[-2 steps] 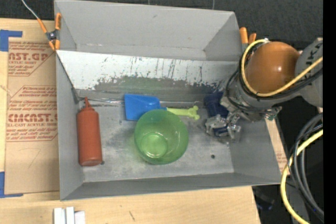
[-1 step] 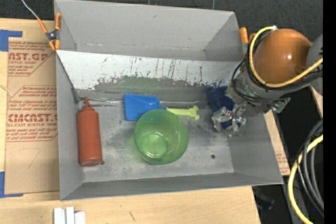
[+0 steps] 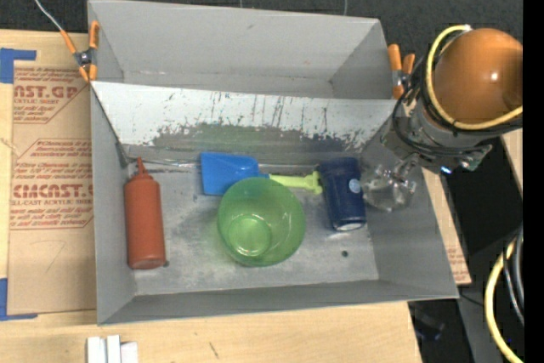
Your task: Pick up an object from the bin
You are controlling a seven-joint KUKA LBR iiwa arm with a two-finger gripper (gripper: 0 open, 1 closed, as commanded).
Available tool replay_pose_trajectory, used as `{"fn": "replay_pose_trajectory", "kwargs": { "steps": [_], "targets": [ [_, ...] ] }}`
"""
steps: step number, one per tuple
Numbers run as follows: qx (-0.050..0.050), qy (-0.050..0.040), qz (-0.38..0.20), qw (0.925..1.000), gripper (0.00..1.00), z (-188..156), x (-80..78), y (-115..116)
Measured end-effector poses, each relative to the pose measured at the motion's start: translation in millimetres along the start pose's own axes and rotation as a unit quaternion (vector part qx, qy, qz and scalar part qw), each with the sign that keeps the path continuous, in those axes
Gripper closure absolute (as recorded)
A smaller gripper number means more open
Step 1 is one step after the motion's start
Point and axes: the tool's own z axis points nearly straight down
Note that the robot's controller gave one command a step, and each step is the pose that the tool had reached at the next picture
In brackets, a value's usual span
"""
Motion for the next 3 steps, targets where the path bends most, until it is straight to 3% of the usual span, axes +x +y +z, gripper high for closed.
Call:
{"fn": "replay_pose_trajectory", "kwargs": {
  "steps": [1, 2, 3],
  "targets": [
    [-0.003, -0.0006, -0.008, 1.0, 1.0, -86.8, -7.6, 3.1],
    [0.002, -0.0012, -0.195, 0.9808, 1.0, -65.4, -1.9, 26.1],
    [-0.002, -0.0023, -0.152, 0.9884, 1.0, -18.1, -16.1, 43.4]
  ]
}}
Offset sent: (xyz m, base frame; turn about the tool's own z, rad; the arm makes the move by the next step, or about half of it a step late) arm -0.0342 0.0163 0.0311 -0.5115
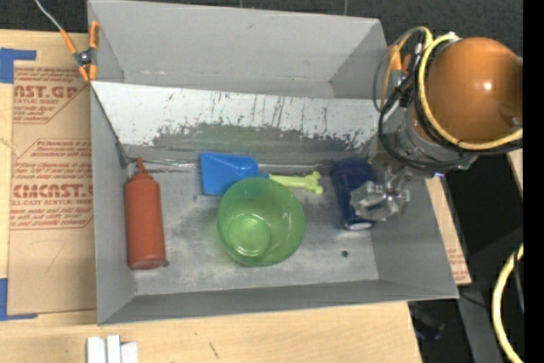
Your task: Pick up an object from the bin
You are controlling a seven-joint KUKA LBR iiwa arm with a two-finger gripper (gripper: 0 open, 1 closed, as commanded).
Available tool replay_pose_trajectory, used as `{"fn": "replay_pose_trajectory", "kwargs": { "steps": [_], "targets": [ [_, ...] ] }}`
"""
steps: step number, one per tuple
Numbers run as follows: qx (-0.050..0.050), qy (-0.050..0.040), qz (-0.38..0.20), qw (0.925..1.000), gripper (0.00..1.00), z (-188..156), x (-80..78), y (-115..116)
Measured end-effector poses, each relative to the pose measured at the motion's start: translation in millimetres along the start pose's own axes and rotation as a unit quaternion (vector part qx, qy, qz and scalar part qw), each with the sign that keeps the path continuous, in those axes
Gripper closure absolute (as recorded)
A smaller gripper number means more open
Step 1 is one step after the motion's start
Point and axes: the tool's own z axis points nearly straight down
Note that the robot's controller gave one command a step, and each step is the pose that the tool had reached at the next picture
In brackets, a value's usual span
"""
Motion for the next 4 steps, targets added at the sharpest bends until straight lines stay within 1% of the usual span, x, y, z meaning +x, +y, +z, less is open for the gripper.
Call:
{"fn": "replay_pose_trajectory", "kwargs": {
  "steps": [1, 2, 3, 4],
  "targets": [
    [0.002, 0.0008, -0.123, 0.9924, 1.0, 24.8, -8.1, 29.8],
    [0.0, -0.0011, -0.197, 0.9804, 1.0, 18.5, -11.8, 19.5],
    [-0.001, -0.0015, -0.169, 0.9856, 1.0, -74.5, -17.6, 18.0],
    [0.003, -0.0006, -0.303, 0.953, 1.0, -67.6, 14.4, -3.0]
  ]
}}
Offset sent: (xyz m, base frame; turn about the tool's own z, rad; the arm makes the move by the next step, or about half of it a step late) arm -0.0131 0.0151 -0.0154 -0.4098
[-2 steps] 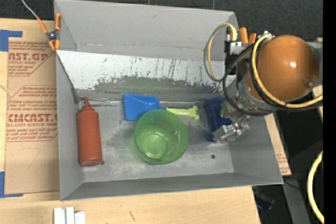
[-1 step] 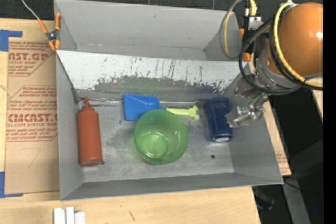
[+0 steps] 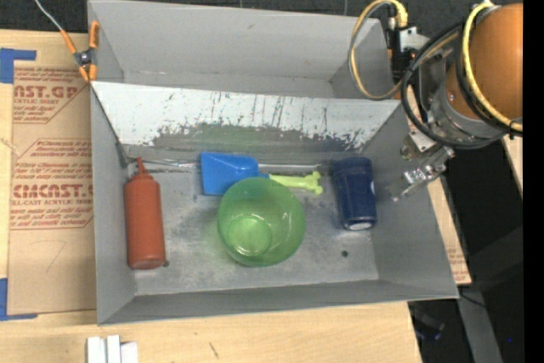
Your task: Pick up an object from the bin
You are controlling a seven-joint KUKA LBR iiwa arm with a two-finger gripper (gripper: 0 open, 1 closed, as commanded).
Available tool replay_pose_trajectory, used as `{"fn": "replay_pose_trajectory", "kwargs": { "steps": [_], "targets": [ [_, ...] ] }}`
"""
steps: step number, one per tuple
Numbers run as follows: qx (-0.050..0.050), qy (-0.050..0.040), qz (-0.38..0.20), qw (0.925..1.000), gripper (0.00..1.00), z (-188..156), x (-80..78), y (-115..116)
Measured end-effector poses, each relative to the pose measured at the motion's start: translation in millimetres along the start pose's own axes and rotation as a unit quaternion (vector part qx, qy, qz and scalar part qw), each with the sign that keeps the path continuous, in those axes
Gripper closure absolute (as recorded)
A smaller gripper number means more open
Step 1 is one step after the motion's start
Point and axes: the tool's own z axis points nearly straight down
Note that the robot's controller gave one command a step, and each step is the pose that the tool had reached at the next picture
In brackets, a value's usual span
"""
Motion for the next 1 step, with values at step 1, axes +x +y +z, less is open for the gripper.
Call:
{"fn": "replay_pose_trajectory", "kwargs": {
  "steps": [1],
  "targets": [
    [-0.003, -0.0055, -0.116, 0.9932, 1.0, 40.0, 27.1, -19.9]
  ]
}}
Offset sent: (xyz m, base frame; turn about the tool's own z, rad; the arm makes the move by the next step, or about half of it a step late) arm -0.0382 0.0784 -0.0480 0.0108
